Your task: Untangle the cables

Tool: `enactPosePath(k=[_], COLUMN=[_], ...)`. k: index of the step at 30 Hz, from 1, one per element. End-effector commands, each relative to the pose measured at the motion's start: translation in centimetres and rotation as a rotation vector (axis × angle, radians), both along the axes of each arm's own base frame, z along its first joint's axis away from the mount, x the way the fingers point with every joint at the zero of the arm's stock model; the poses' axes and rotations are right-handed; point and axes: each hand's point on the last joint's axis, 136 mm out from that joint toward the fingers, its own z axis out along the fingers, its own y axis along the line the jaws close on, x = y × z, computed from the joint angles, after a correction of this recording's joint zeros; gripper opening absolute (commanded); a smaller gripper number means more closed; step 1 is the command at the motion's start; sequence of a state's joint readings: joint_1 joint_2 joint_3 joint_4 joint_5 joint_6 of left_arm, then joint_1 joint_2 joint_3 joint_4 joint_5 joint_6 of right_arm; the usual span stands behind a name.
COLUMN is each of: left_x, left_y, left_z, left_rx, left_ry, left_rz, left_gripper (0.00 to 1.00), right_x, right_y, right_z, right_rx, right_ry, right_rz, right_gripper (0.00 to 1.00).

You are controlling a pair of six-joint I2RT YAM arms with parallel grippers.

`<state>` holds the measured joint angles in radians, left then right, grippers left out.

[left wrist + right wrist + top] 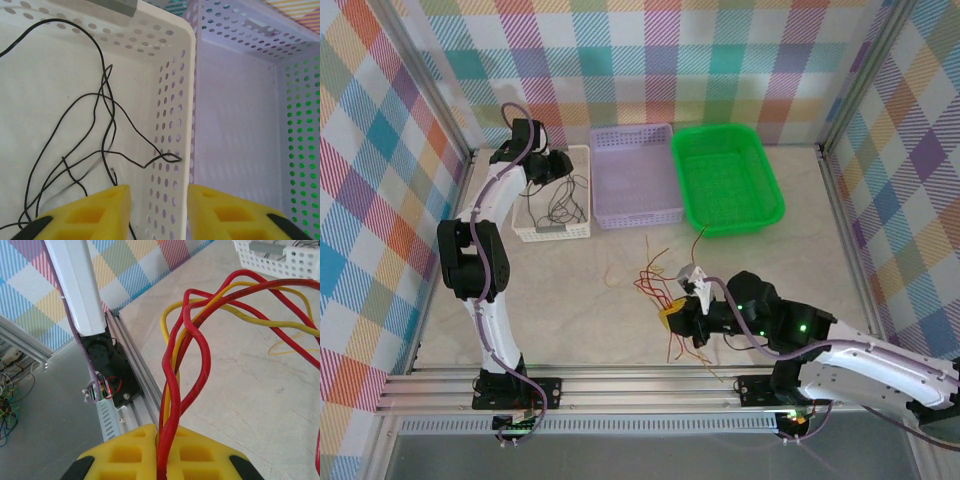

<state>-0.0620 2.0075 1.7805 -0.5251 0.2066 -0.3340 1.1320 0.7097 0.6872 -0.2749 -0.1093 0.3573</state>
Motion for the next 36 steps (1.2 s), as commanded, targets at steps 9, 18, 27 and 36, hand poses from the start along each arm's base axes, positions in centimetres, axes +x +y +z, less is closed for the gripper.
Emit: enactPosePath(k=[9, 18, 27, 36], left_x=[-1.2, -6.3, -16.4, -25.4], left_y=[0.3, -4.4, -9.8, -15.1], left_z=[3.8, 11.2, 11.0, 9.5], left_rx=[-0.077, -0.376, -0.454, -0.538], left_ry=[-0.033, -0.118, -0.08, -0.046], left_rz=[0.043, -0.025, -0.145, -0.285], left_gripper=[0.6, 0.67, 0.68, 0.67], right_x=[-0.1, 3.5, 6.0, 6.9], right_y=[-0.4, -0.2, 0.8, 1.7], right_z=[2.6, 5.3, 6.7, 6.4], right_rx=[0.055, 0.218, 0.308, 0.32], right_ry=[-0.036, 0.143, 0.235, 0.285], right_rz=[0.016, 0.041, 0.117, 0.152], right_gripper=[0.0, 0.0, 0.0, 0.0])
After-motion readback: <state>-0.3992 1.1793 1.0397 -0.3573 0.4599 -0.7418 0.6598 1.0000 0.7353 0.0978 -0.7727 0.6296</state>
